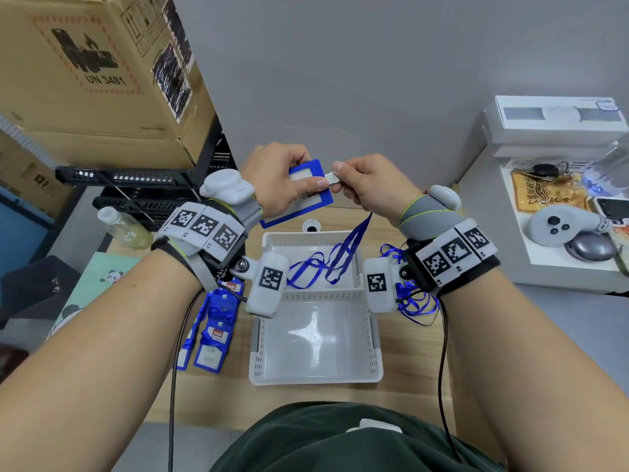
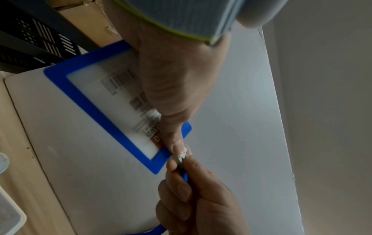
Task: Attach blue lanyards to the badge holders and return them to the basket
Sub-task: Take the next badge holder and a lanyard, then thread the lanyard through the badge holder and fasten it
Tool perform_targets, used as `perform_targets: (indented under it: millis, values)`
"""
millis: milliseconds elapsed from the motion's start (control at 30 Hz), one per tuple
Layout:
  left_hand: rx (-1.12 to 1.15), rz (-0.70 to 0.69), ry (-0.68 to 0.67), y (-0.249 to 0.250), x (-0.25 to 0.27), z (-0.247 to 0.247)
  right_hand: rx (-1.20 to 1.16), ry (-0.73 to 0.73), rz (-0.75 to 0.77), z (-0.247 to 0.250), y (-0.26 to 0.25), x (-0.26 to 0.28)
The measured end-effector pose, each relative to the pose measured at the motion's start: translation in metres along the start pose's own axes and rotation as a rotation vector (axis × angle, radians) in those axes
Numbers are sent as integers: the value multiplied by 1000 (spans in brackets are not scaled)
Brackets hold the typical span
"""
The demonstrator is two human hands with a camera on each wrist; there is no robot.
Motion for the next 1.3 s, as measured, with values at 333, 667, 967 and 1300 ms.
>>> perform_targets:
  millis: [333, 667, 967, 1300]
  values:
    - [98, 86, -15, -6, 3, -8, 189, 174, 63, -1, 1, -2]
    - [94, 129, -27, -16, 4, -20, 272, 298, 32, 33, 8, -4]
    - [140, 173, -149, -11, -5, -70, 244, 390, -95, 89, 45, 0]
    - [164, 195, -239, -31, -1, -114, 308, 313, -537, 41, 191, -31]
Point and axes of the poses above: each hand's wrist, its own x-axis away from the middle knuckle, its own z-axis out of the back of the hand, y = z × x, the point moved 2 cm from there along -x, towards the middle knuckle, and after that the axes turned 12 degrees about -z, right-handed, at the moved point
